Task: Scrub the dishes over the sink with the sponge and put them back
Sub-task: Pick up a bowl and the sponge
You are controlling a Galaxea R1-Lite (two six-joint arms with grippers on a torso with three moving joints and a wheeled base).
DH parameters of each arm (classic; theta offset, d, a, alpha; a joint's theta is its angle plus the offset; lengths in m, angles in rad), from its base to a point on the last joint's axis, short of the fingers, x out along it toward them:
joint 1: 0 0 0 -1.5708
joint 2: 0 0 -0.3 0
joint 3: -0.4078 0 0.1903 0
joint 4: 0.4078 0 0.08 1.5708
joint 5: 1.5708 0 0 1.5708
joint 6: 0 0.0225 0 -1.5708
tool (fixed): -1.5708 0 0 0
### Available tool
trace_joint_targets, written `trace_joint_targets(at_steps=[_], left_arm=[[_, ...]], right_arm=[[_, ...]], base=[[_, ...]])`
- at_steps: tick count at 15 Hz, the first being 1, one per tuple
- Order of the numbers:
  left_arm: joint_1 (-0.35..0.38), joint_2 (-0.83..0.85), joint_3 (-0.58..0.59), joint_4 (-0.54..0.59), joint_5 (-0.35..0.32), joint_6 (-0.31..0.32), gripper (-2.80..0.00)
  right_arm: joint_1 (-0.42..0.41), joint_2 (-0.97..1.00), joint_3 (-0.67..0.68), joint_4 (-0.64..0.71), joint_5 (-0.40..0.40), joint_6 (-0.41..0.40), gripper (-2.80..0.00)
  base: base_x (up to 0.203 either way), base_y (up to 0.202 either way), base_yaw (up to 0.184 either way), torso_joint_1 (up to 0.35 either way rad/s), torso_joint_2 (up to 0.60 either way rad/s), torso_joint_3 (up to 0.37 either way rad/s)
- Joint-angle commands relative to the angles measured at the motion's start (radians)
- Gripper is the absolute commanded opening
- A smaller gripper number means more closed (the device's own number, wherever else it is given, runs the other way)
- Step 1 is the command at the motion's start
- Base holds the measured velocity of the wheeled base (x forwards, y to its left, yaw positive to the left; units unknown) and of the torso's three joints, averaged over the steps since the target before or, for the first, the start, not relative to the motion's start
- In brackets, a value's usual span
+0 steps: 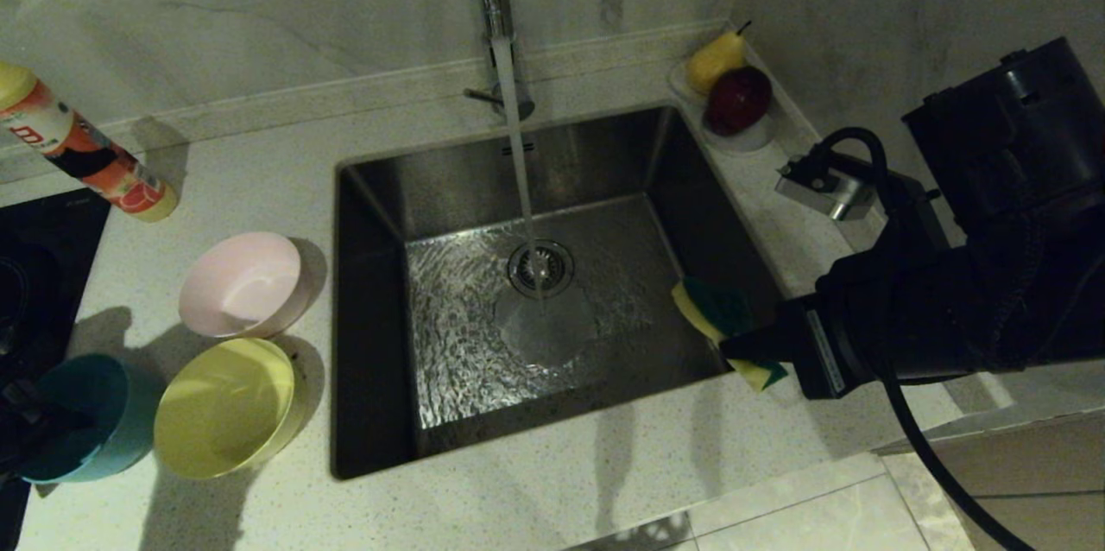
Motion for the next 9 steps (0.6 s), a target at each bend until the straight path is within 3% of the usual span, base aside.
trace_joint_targets(at_steps=[1, 3, 7, 9], left_arm=[[0.026, -0.012, -0.005, -0.014, 0.012, 0.001, -2.80], [0.039, -0.058, -0.008, -0.034, 0.051, -0.003, -2.80], [0.051, -0.130, -0.059, -0.028, 0.058, -0.014, -2.80], [0.051, -0.176, -0.122, -0.021, 0.058, -0.067, -2.80]], right_arm=[[0.001, 0.001, -0.004, 0.004, 0.000, 0.005, -2.80], [0.002, 0.002, -0.002, 0.004, 0.000, 0.011, -2.80], [0.009, -0.011, 0.003, 0.004, 0.000, 0.015, -2.80], [0.008, -0.019, 0.008, 0.005, 0.000, 0.015, -2.80]], base=[[0.000, 0.000, 0.000, 0.000, 0.00, 0.000], [0.000, 0.000, 0.000, 0.000, 0.00, 0.000], [0.000, 0.000, 0.000, 0.000, 0.00, 0.000], [0.000, 0.000, 0.000, 0.000, 0.00, 0.000]])
